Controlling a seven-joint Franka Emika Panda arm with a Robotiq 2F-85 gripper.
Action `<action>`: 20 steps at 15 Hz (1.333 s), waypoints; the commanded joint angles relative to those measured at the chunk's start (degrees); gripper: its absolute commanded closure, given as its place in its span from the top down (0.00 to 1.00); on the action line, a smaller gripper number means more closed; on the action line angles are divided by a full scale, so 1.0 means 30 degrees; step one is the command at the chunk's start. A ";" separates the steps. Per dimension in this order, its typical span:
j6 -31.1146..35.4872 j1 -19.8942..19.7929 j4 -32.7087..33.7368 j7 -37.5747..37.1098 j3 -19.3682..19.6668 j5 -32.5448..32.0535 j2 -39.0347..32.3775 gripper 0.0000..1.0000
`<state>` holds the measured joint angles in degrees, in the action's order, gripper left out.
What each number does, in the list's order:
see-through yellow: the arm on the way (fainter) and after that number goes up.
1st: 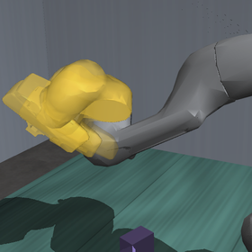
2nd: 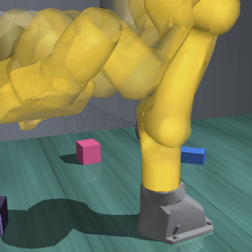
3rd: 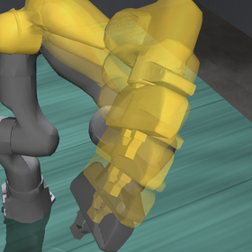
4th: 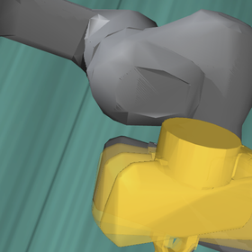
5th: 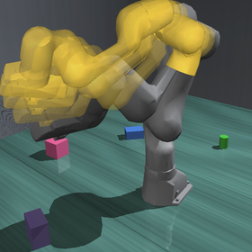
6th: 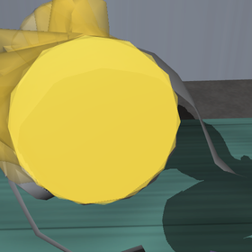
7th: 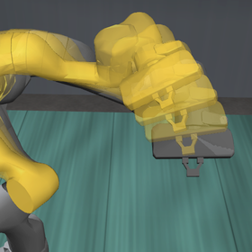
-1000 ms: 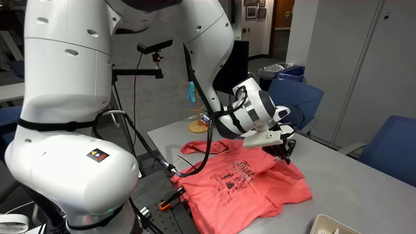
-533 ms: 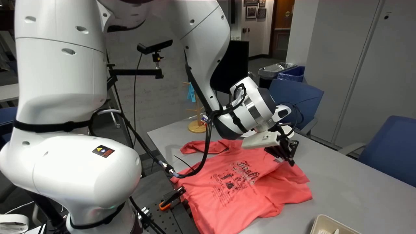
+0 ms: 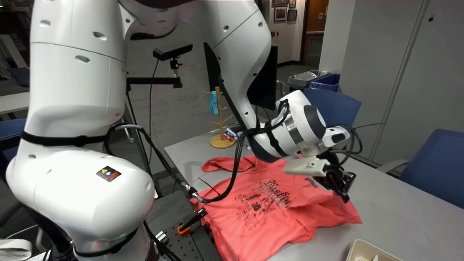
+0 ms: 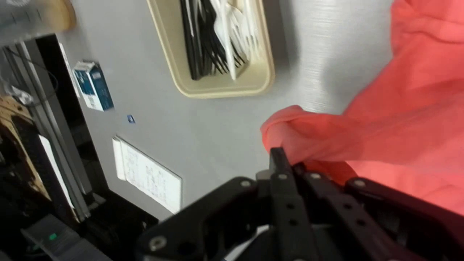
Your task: Unfold the T-shirt on the table
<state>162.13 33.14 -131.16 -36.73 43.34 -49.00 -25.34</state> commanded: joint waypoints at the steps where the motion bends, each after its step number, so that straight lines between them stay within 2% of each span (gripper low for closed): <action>1: -0.1088 -0.3722 0.1639 -0.0351 -0.1109 0.1056 -0.1022 0.01; 5: -0.3041 -0.6489 0.3039 -0.1331 -0.1692 0.1478 -0.1545 0.01; 9: -0.4974 -0.8176 0.4032 -0.2845 -0.2791 0.1365 -0.1690 0.01; 12: -0.6883 -0.8828 0.4460 -0.4954 -0.3544 0.1116 -0.1504 0.01; 17: -1.0392 -0.9081 0.4884 -1.0459 -0.4037 -0.0481 -0.1417 0.01; 20: -1.2230 -0.9863 0.4983 -1.2238 -0.5040 -0.0909 -0.1296 0.01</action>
<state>130.57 6.72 -117.55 -68.23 31.90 -49.83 -29.49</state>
